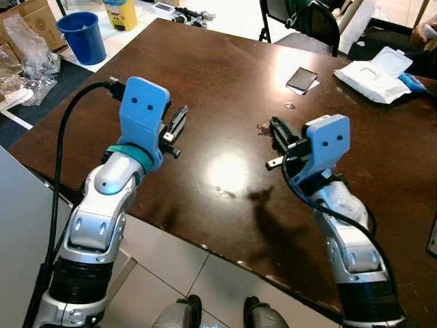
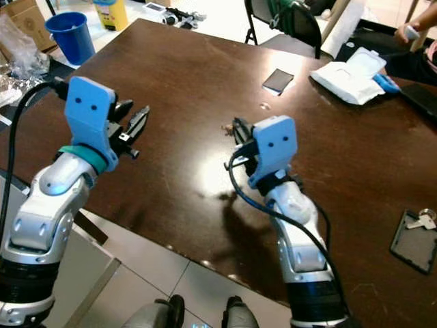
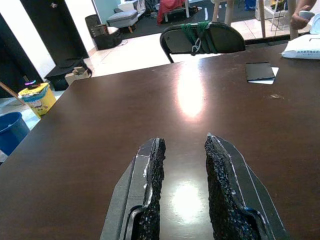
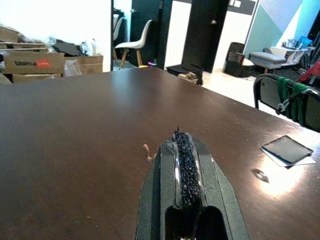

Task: Hang keys on a hook

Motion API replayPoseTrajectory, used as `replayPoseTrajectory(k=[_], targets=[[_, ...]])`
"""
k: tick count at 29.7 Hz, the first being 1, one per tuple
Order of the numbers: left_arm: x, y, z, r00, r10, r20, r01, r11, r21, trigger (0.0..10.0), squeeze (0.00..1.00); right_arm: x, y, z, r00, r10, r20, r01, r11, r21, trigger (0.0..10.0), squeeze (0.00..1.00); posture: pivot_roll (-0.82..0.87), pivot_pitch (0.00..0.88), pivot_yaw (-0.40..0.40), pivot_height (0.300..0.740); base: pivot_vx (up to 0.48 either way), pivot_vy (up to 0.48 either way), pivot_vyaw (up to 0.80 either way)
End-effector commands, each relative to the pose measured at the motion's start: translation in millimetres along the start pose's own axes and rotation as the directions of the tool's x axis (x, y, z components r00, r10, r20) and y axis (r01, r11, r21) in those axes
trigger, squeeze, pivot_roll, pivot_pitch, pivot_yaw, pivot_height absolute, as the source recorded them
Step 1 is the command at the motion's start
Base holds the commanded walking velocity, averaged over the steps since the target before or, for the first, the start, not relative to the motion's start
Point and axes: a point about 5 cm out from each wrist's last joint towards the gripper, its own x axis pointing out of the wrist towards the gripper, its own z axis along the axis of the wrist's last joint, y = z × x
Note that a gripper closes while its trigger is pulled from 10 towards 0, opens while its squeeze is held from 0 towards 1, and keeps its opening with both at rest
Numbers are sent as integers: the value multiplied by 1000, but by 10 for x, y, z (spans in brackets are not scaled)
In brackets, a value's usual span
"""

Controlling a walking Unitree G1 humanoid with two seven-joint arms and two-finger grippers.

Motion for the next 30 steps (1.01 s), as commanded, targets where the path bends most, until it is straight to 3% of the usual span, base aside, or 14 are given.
replayPoseTrajectory(k=[1,21,30], targets=[[-6,10,-28,1000,6,-17,-6,1000,4,10000,0,-2,-14,21,1000,-3,4,3,1000,4,10000,0,19,133,85,740,0,0,0],[25,151,-57,999,23,-34,-22,999,31,10000,0,90,33,20,1000,-9,22,9,1000,8,10000,0,6,95,124,740,0,0,0],[83,152,-43,999,9,-32,-8,1000,30,10000,0,115,-24,47,999,-29,31,29,1000,-1,10000,0,-10,112,137,740,0,0,0]])
